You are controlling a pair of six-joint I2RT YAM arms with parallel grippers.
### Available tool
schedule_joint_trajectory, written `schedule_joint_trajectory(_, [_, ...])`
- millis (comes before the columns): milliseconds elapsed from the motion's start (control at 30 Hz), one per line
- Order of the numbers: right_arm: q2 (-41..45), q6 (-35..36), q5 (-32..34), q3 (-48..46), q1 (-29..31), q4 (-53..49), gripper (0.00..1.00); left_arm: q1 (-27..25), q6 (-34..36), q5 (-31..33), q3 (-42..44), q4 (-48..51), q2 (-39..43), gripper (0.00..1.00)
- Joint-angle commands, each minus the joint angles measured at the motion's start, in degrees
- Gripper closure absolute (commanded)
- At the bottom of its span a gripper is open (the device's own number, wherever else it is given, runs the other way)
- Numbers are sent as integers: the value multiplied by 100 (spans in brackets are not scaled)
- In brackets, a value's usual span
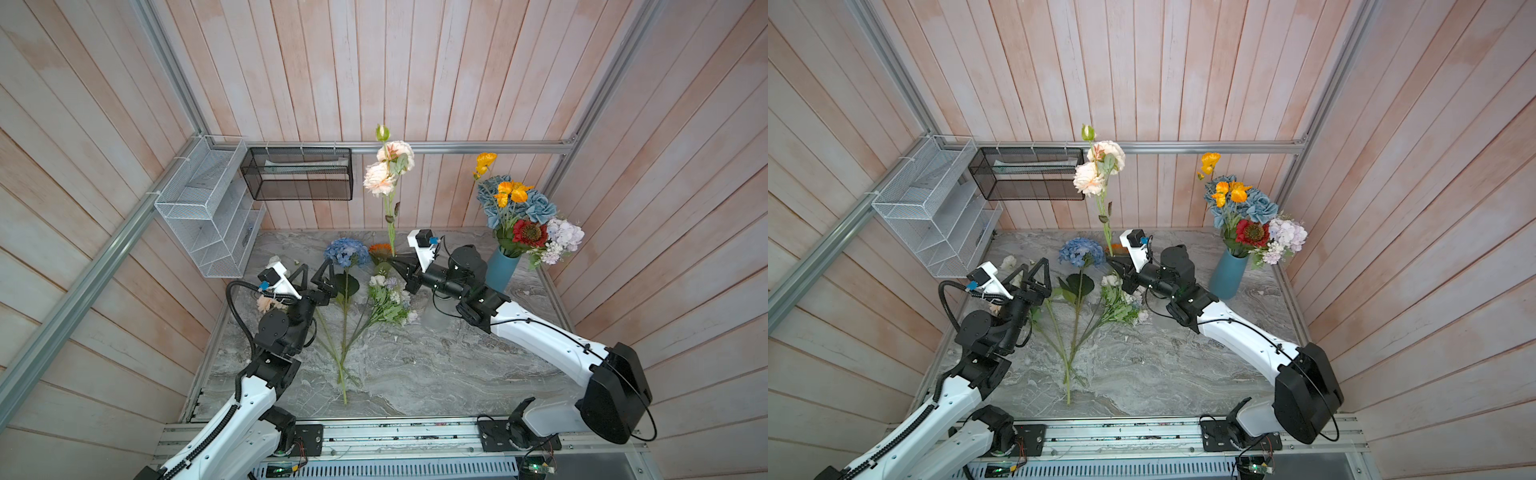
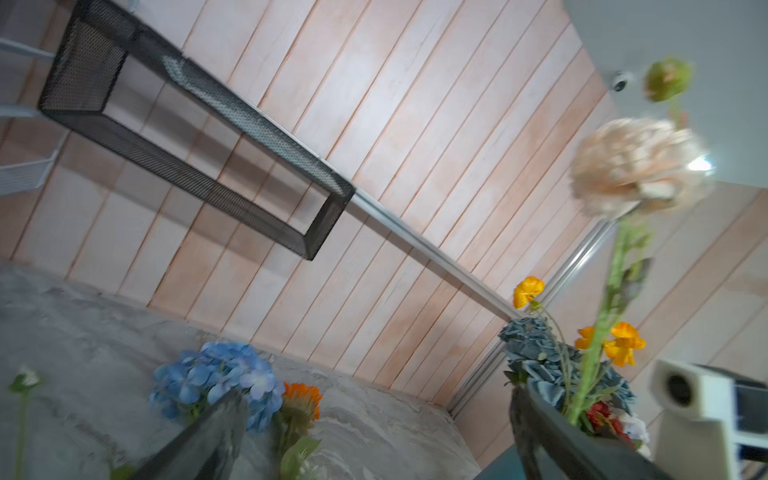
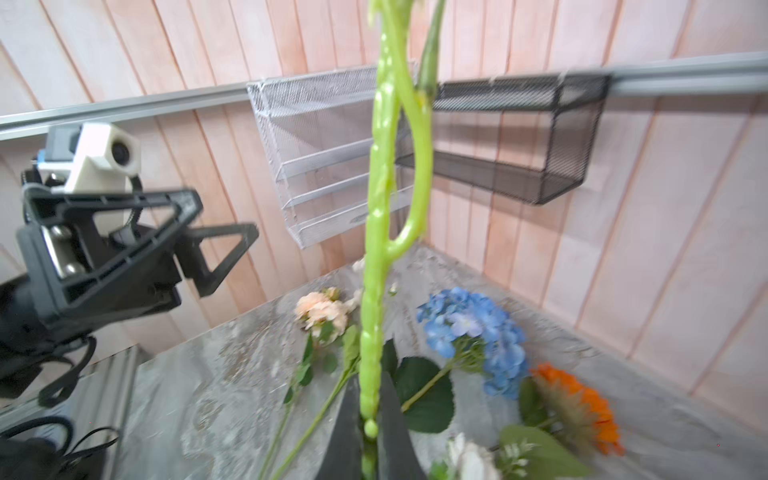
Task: Arrange the flowers into the vase
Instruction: 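Lower the peach rose stem into the clear glass vase with the right gripper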
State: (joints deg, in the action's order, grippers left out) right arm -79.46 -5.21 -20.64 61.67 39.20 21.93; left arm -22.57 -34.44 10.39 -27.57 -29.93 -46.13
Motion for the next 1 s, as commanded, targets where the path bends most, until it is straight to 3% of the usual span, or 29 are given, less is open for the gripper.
schedule_joint_trajectory(0, [312, 577, 658, 313, -176, -312, 100, 93, -380, 66, 156, 426, -136, 0])
schedule_joint_trajectory(233, [652, 1098, 1481, 431, -460, -591, 100, 120, -604, -329, 85, 405, -822, 0])
schedule_joint_trajectory(467, [990, 1120, 1972, -21, -690, -482, 100, 119, -735, -415, 83, 182, -1121, 0])
schedule_joint_trajectory(967, [1491, -140, 1635, -1831, -818, 641, 100, 113, -799, -499, 27, 132, -1241, 0])
